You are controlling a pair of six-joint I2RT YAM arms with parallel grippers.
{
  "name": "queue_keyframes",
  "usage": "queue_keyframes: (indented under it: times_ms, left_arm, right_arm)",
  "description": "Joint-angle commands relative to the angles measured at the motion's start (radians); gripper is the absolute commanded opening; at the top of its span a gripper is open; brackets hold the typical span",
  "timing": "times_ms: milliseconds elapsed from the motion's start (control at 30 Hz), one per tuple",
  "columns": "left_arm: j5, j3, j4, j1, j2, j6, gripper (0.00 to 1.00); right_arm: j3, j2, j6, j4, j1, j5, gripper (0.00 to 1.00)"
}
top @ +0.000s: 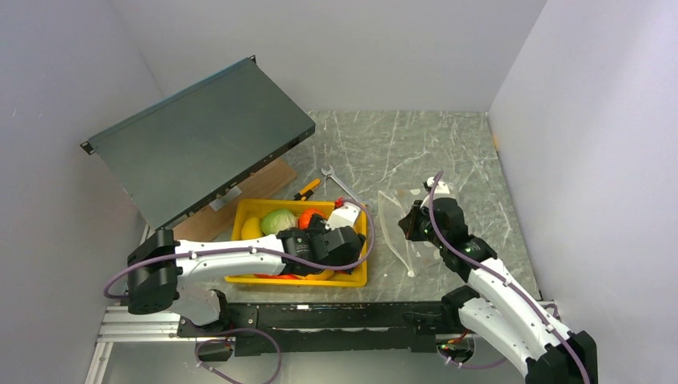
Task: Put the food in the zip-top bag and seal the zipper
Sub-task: Pick up the fake vegetable from the bin.
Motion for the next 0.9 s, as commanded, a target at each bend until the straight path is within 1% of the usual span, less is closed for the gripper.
queue_keyframes:
  times_ms: [0,200,300,400,467,500,600,700,867]
  left_arm:
    - [0.175,-0.063,0.194,-0.007,-0.043,0.155,1.0]
    - [0.257,-0.095,0.196,0.037,-0.023,0.242,1.0]
    - [0.35,-0.119,0.238,0.067,-0.019,0.295,1.0]
    - [0.399,-0.105,0.235,0.091,0.009,0.329,1.0]
    - [0.394,-0.082,0.207,0.105,0.033,0.333,1.0]
    - [0.367,-0.074,0.184,0.112,0.041,0.33,1.0]
    - [0.332,-0.064,0.174,0.128,0.05,0.34,1.0]
    - [0.354,-0.058,0.18,0.147,0.069,0.365,1.0]
    - [0.523,-0.076,0.269,0.194,0.109,0.372,1.0]
  right_arm:
    - [0.017,0.005,-0.01,0.053,0.004,-0.024,0.0]
    - [0.006,0.001,-0.013,0.07,0.005,-0.058,0.0]
    - [0.002,-0.002,-0.012,0.079,0.003,-0.069,0.0]
    - [0.0,0.0,-0.012,0.083,0.004,-0.078,0.0]
    - [-0.002,-0.008,-0.014,0.082,0.005,-0.082,0.0]
    - [-0.004,-0.014,-0.014,0.083,0.004,-0.081,0.0]
    - [-0.008,-0.031,-0.014,0.088,0.005,-0.088,0.0]
    - [-0.008,-0.026,-0.016,0.092,0.004,-0.095,0.0]
    - [-0.01,-0.031,-0.015,0.094,0.004,-0.099,0.0]
